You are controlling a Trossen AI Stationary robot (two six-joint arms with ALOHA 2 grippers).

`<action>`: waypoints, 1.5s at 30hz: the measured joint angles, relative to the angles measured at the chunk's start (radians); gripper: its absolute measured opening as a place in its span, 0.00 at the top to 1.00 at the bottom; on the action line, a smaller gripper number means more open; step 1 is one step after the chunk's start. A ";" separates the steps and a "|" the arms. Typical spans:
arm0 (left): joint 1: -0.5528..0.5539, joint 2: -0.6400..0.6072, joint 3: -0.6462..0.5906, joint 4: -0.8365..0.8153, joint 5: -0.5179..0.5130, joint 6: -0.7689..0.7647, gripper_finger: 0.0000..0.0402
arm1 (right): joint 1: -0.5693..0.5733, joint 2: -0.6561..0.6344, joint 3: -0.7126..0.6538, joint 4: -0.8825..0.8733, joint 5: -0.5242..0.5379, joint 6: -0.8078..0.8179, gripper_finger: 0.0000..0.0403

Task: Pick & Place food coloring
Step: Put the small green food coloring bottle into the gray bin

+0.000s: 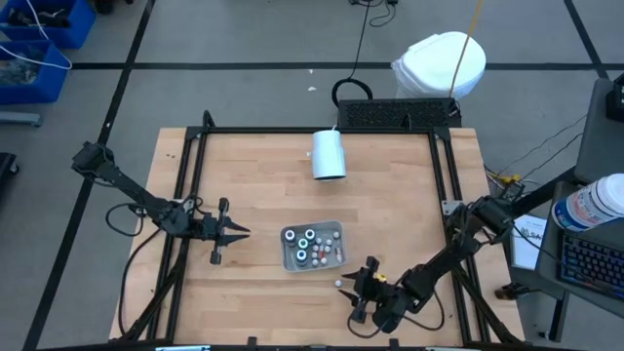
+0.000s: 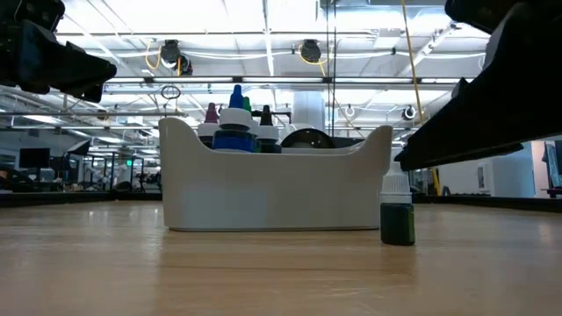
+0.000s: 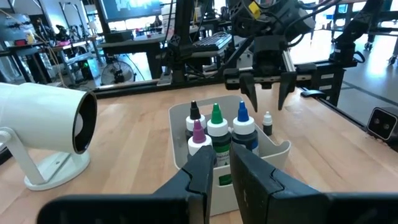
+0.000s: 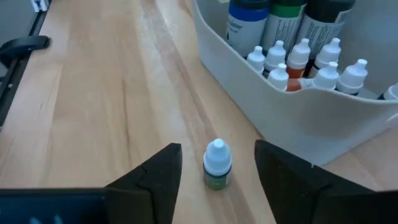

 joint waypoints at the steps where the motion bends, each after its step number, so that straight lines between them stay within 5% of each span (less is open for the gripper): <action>1: 0.000 0.000 0.000 0.000 0.000 0.000 0.84 | -0.003 0.000 0.000 0.003 0.000 0.001 0.51; 30: 0.000 0.000 0.000 0.005 0.000 0.001 0.84 | -0.043 0.086 0.000 0.132 -0.031 -0.024 0.52; 45: 0.000 0.000 0.000 0.005 0.000 0.001 0.84 | -0.043 0.086 0.000 0.132 -0.034 -0.032 0.81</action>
